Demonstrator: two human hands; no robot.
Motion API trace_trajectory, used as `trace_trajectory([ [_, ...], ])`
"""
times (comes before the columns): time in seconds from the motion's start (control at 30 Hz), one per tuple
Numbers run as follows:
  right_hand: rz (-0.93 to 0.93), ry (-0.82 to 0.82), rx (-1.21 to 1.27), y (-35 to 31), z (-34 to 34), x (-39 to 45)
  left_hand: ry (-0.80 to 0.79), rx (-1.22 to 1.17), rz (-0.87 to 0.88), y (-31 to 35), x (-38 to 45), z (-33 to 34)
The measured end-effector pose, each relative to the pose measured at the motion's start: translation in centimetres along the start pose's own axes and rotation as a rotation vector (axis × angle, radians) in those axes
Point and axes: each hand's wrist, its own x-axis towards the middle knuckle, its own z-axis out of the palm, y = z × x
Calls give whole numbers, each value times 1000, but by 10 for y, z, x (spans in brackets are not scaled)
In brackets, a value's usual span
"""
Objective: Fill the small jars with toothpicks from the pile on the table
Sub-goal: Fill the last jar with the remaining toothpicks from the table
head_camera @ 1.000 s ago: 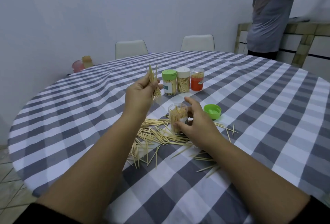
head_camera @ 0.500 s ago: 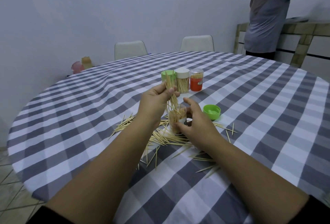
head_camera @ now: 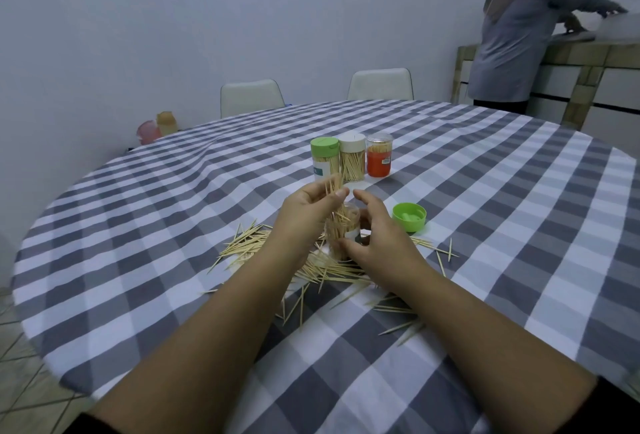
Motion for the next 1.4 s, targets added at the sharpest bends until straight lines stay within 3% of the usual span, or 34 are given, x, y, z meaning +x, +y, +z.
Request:
trace_trajectory([
  [0.37, -9, -3, -9, -3, -1, -1, -2, 334, 58, 3, -3, -5],
  [0.7, 5, 4, -33, -2, -1, 0, 14, 238, -31, 6, -3, -3],
  [0.83, -2, -4, -24, -4, -1, -1, -123, 368, 19, 12, -7, -1],
  [0.97, -27, -13, -60, -5, -1, 0, -268, 731, 80, 11, -9, 4],
  [1.13, -7, -28, -122, -2, 0, 3, -206, 603, 64, 19, -13, -6],
  [1.2, -4, -23, -142, 0, 0, 4, -207, 669, 61, 18, -11, -18],
  [1.3, 9, -18, -149, 0, -1, 4, -309, 845, -97, 20, -7, -43],
  [1.4, 16, -23, -146, 1, -1, 4, -538, 1194, -268, 28, -6, -62],
])
